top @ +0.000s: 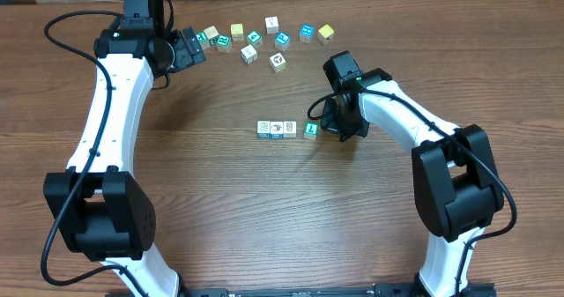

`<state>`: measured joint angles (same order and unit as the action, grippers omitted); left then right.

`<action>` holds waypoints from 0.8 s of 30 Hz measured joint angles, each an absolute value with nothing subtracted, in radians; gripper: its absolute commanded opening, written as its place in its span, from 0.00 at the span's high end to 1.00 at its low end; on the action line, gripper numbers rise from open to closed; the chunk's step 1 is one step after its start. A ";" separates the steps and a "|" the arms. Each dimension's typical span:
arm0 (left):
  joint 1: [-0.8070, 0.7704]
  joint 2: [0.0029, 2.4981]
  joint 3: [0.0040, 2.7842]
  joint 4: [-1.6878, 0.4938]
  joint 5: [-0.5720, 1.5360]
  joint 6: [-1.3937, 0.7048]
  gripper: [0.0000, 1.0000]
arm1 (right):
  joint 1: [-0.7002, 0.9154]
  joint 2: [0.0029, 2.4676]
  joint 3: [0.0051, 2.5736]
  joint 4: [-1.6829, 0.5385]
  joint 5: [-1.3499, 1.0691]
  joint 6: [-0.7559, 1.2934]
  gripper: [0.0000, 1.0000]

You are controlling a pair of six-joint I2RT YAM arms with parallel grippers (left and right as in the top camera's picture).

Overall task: Form a horizontal line
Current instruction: 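Push the L block leftward against the row with the right gripper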

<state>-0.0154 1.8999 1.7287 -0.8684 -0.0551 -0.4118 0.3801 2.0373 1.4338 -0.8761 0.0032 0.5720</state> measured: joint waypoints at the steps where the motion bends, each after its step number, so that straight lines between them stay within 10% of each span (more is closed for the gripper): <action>1: -0.015 1.900 1.729 -0.868 -0.056 -0.411 0.00 | 0.381 2.037 1.434 -0.876 0.003 0.572 0.96; 24: -0.015 1.900 1.729 -0.868 -0.056 -0.411 0.00 | 0.382 2.037 1.434 -0.855 -0.035 0.535 0.96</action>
